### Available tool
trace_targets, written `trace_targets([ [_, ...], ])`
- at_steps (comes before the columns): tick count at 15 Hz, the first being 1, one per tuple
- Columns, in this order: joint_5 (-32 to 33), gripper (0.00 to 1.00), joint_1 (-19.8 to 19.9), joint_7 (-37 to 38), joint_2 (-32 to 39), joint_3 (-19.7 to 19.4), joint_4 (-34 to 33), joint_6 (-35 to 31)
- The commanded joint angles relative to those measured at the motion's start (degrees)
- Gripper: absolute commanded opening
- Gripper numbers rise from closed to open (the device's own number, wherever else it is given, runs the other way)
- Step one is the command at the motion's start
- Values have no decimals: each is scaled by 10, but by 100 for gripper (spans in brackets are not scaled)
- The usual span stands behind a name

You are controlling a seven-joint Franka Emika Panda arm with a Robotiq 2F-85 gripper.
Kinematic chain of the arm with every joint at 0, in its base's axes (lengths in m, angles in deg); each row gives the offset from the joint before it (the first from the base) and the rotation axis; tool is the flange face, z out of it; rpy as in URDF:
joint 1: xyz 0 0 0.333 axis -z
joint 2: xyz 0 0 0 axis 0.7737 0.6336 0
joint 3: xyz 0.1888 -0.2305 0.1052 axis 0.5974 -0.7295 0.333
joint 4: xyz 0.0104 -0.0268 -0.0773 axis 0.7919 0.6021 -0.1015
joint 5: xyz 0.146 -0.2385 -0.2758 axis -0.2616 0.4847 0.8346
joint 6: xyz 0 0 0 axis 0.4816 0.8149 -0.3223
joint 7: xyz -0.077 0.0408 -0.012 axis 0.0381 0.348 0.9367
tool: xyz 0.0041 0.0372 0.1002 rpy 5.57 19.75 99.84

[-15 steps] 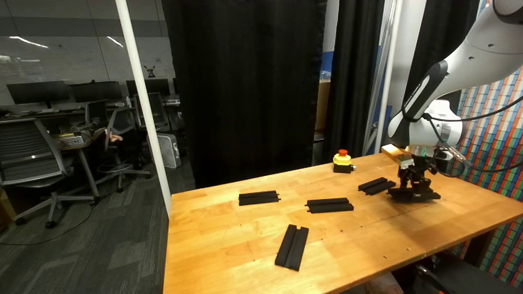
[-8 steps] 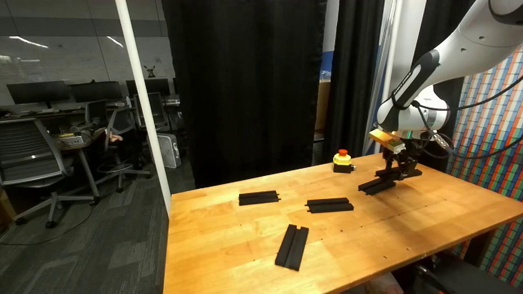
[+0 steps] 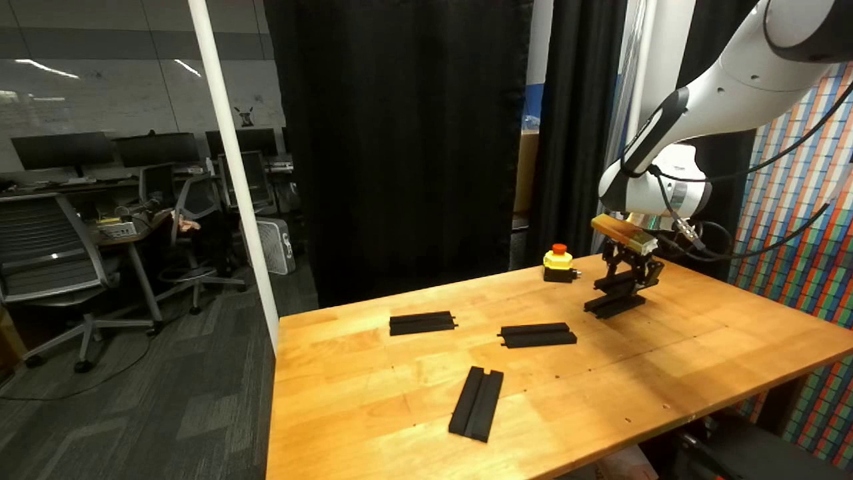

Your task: Stack up the black objects.

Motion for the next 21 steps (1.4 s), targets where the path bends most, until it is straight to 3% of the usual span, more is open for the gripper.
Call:
trace_targets([
  [1, -37, 45, 14, -76, 27, 10, -31, 23],
  [11, -33, 45, 7, -134, 67, 4, -71, 65],
  [21, -61, 45, 4, -106, 72, 3, -74, 80],
])
